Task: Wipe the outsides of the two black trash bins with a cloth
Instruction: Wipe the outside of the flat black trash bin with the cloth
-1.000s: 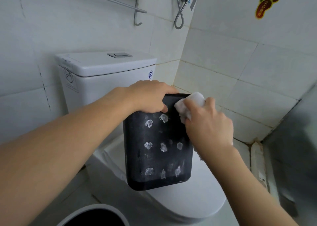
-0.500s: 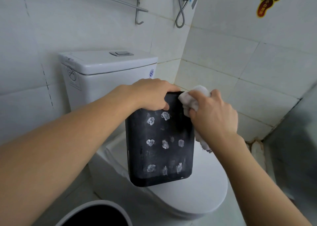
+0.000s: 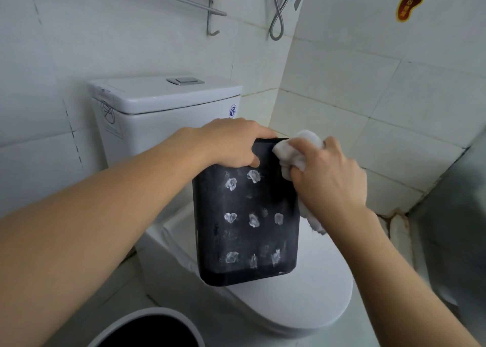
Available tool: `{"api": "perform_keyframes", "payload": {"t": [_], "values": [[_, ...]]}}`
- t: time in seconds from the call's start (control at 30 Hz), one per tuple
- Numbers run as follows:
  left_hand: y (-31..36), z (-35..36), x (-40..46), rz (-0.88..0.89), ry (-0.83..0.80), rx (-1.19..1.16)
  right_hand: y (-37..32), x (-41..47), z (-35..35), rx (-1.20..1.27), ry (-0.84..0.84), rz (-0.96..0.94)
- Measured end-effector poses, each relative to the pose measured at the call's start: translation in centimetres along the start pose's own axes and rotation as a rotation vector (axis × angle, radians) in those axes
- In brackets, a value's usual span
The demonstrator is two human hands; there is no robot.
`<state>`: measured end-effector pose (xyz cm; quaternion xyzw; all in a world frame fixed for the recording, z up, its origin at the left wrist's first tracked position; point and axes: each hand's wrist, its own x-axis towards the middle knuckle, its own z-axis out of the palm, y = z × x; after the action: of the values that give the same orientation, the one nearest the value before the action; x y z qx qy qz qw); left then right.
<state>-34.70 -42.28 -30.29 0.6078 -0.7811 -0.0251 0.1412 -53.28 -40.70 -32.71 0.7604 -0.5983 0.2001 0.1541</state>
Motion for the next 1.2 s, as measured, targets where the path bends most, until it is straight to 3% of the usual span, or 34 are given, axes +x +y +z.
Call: {"api": "perform_keyframes", "payload": {"t": [0.17, 0.37, 0.63, 0.93, 1.2], "values": [[0.0, -0.1, -0.1, 0.004, -0.013, -0.012, 0.1, -1.1, 0.8, -0.079, -0.003, -0.013], [0.1, -0.2, 0.0, -0.014, -0.024, -0.034, 1.5, -3.9, 1.5, -0.090, -0.142, -0.044], [0.0, -0.2, 0.0, -0.024, -0.030, -0.060, 0.3, 0.1, 0.2, -0.011, -0.044, -0.017], [0.0, -0.2, 0.2, -0.049, -0.022, 0.009, 1.3, -3.5, 1.5, -0.088, -0.162, -0.041], [0.1, -0.2, 0.1, -0.038, -0.026, 0.006, -0.2, 0.2, 0.2, -0.071, -0.035, -0.033]]}}
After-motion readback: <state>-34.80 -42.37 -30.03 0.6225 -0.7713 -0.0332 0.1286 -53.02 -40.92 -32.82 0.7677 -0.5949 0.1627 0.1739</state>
